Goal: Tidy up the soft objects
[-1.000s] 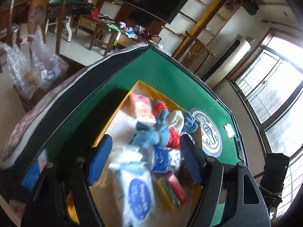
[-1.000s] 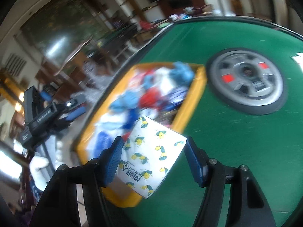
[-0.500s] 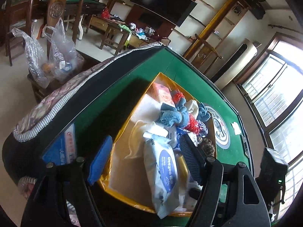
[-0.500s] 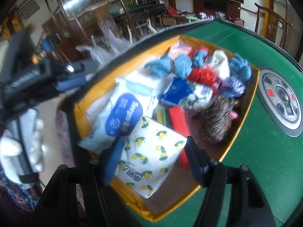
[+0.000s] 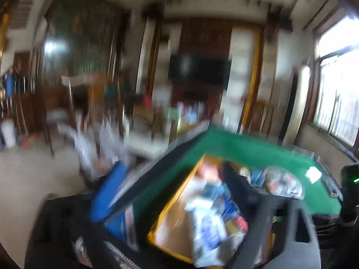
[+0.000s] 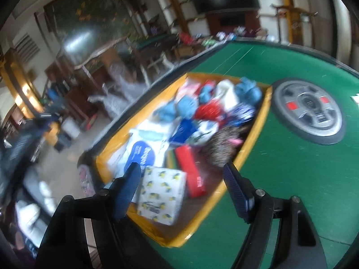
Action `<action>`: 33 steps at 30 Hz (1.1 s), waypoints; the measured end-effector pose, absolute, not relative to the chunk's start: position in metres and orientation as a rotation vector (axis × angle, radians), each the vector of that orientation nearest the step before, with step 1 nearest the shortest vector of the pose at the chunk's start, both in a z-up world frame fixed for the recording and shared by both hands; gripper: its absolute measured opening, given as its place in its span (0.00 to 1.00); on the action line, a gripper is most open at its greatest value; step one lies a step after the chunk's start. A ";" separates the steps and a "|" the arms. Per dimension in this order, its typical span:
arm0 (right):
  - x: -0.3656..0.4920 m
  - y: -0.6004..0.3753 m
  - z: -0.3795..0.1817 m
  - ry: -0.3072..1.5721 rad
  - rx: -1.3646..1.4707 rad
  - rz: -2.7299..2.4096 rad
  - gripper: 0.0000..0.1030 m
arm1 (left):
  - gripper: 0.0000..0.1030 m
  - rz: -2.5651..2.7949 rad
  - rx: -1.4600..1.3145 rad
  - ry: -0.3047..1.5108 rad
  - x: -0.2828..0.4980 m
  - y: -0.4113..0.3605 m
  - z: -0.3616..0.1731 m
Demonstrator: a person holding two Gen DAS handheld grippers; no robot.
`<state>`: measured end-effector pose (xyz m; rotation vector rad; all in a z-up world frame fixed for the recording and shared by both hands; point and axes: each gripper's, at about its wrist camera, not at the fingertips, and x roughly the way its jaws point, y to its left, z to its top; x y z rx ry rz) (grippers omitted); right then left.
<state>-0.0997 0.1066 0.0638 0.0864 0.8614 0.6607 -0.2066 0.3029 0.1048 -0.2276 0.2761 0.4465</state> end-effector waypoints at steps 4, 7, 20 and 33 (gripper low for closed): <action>-0.115 0.084 0.070 0.757 0.131 0.584 0.75 | 1.00 0.332 -0.258 0.052 -0.236 0.276 0.113; -0.123 0.074 0.069 0.720 0.158 0.541 0.75 | 1.00 0.271 -0.297 0.290 -0.198 0.276 0.103; -0.147 0.036 0.063 0.666 0.144 0.455 0.75 | 1.00 0.560 -0.100 0.514 -0.159 0.233 0.072; -0.162 0.054 0.056 0.669 0.034 0.472 0.77 | 1.00 0.572 -0.089 0.569 -0.157 0.225 0.065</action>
